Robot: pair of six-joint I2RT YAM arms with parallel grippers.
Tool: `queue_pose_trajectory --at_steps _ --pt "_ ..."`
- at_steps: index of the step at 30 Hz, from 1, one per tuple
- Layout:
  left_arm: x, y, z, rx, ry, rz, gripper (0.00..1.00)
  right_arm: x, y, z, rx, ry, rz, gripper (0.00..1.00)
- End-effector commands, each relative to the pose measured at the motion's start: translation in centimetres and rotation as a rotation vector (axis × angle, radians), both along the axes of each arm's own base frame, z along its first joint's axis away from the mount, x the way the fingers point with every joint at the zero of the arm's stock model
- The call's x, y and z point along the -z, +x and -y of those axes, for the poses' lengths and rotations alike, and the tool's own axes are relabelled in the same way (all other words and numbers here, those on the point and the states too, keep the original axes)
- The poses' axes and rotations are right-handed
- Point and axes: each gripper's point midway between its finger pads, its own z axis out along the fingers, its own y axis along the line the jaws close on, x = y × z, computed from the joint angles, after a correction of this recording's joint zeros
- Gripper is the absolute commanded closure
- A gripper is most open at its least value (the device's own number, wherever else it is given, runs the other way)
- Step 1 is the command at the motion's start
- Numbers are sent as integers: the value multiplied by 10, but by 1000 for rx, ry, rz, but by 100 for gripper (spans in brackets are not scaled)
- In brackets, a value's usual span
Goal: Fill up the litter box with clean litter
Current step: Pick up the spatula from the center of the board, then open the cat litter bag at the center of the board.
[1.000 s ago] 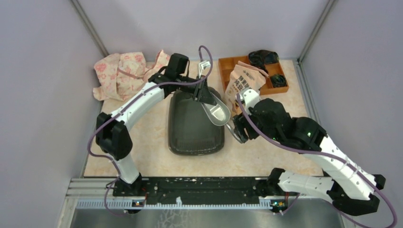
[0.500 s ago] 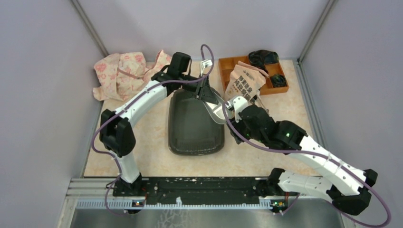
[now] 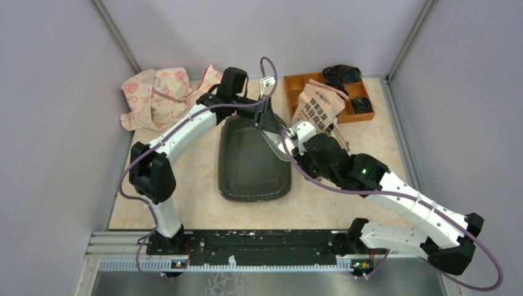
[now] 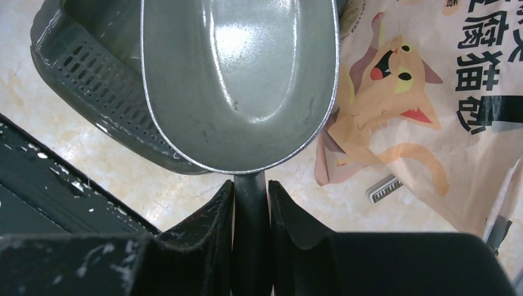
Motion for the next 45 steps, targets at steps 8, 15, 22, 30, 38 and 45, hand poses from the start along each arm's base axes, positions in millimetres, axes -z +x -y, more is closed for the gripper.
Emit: queue_pose_trajectory --at_steps 8,15,22,30,38,45 --pt "-37 53 -11 -126 -5 159 11 -63 -8 33 122 14 18 100" --pt "-106 86 14 -237 10 401 1 -124 -4 84 353 -50 67 100" --pt "-84 117 44 -330 98 534 1 -140 -1 138 556 -43 77 100" --pt "-59 114 92 -263 43 558 1 -121 -3 179 752 -83 64 100" --pt "-56 116 111 -221 -66 486 16 -108 -1 176 768 -92 30 100" --pt "-51 99 125 -175 -85 466 17 -102 12 180 814 -61 46 100"
